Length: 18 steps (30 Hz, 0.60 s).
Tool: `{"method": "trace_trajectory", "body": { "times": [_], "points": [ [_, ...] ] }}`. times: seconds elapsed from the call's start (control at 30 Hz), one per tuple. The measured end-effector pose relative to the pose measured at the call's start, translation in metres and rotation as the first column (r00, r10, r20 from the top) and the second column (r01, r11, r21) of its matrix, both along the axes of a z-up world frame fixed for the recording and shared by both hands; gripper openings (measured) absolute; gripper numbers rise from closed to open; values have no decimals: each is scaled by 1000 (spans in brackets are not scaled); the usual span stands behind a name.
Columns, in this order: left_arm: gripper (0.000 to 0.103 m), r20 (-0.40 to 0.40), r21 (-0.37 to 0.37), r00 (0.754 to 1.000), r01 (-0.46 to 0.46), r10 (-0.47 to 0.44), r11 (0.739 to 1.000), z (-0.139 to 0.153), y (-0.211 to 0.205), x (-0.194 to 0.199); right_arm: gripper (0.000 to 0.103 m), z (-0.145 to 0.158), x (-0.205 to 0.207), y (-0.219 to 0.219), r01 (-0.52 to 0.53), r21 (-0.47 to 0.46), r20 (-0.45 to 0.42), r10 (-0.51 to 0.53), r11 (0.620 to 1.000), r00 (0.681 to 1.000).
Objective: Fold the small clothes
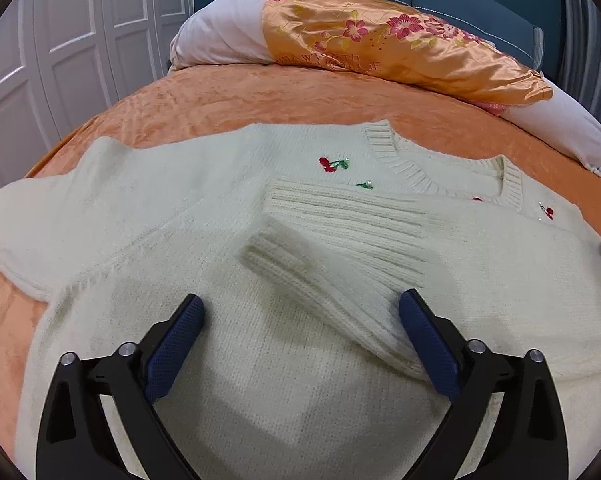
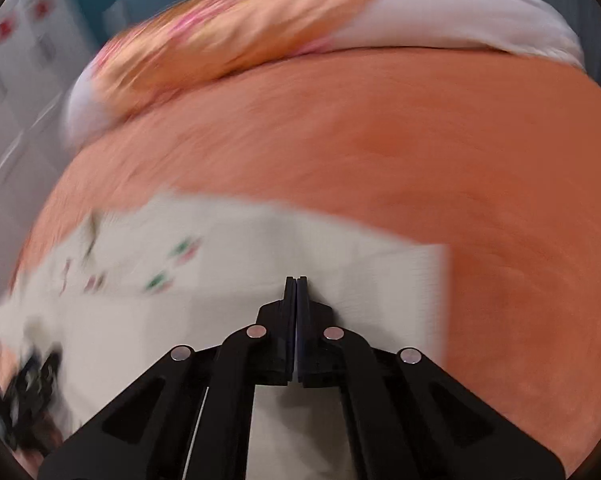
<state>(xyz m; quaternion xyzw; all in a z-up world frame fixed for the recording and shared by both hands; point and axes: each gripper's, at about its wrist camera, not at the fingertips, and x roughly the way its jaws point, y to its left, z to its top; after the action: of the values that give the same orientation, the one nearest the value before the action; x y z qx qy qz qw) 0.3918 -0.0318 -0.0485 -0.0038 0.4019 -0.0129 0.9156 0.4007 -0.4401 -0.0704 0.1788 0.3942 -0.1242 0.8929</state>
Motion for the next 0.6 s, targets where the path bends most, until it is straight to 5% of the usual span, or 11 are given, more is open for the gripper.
{"method": "trace_trajectory", "body": {
  "times": [0.07, 0.2, 0.3, 0.4, 0.5, 0.6],
  "points": [
    [98, 4, -7, 1000, 0, 0, 1000, -1, 1, 0, 5, 7, -23, -5, 25, 58, 39, -28, 998, 999],
    [98, 3, -13, 1000, 0, 0, 1000, -1, 2, 0, 5, 16, -74, 54, -156, 57, 66, 152, 986, 986],
    [98, -4, -14, 1000, 0, 0, 1000, 0, 3, 1, 5, -18, -87, 82, -168, -21, -8, 167, 986, 986],
    [98, -41, -58, 999, 7, -9, 998, 10, 10, 1, 7, 2, -95, 97, -98, -119, 2, 99, 988, 995],
    [98, -16, -176, 1000, 11, -14, 984, 39, 50, -26, 23, 5, -113, 121, -147, -102, 14, 149, 984, 989],
    [98, 41, -220, 999, -5, 15, 975, 67, 104, -48, 31, -16, -139, 140, -185, -248, -11, 188, 951, 982]
  ]
}}
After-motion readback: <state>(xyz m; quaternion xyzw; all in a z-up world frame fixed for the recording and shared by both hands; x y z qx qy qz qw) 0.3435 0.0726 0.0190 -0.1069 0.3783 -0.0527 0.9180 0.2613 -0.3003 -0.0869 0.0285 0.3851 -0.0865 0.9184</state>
